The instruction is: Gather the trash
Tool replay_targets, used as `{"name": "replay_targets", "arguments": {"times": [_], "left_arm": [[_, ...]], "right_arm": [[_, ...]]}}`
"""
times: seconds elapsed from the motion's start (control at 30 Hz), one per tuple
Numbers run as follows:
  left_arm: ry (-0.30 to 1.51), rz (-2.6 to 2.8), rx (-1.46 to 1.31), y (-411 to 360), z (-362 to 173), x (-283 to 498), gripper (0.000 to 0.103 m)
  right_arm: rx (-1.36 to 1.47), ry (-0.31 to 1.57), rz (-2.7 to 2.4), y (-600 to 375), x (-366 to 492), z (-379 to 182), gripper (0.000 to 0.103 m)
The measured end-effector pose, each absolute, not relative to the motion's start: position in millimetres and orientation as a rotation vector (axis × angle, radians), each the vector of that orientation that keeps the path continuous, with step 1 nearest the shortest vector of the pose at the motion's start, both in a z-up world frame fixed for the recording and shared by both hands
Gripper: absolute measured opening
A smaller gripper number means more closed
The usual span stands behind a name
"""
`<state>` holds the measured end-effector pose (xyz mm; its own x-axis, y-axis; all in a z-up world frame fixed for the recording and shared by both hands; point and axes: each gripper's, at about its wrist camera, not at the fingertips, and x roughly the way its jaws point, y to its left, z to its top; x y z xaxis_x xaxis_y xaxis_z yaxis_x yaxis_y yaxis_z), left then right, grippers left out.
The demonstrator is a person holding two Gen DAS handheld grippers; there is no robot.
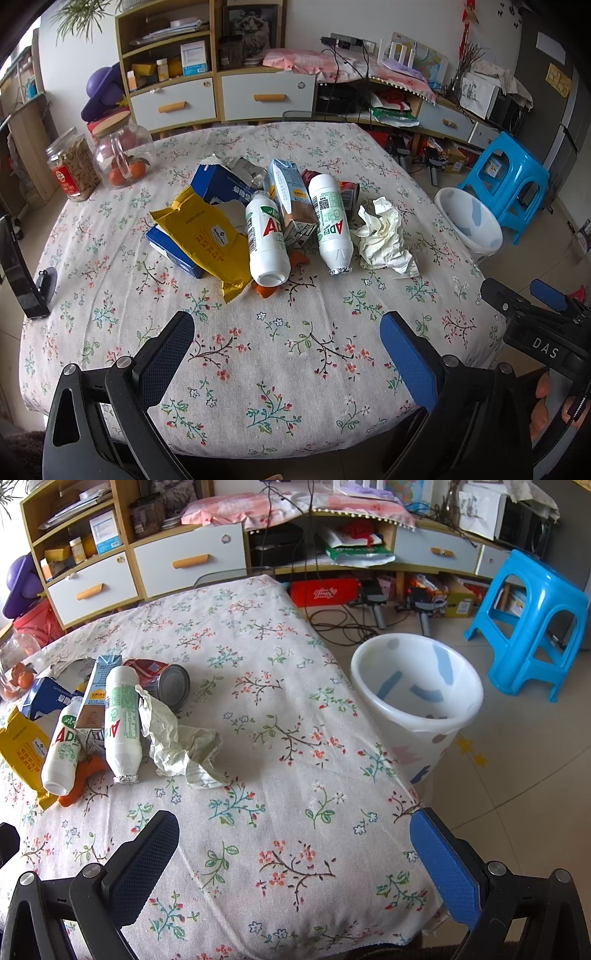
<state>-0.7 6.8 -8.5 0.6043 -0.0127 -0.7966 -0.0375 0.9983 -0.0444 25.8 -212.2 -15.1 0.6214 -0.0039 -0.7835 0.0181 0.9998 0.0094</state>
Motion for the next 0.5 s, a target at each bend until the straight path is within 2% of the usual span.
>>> {"name": "replay_targets", "arguments": {"times": [0.5], "left_arm": [[0.924, 0.017, -0.062, 5.7, -12.1, -2.6, 0.102]], "right_arm": [[0.019, 0.901, -0.016, -212.0, 24.3, -15.7, 0.103]]}}
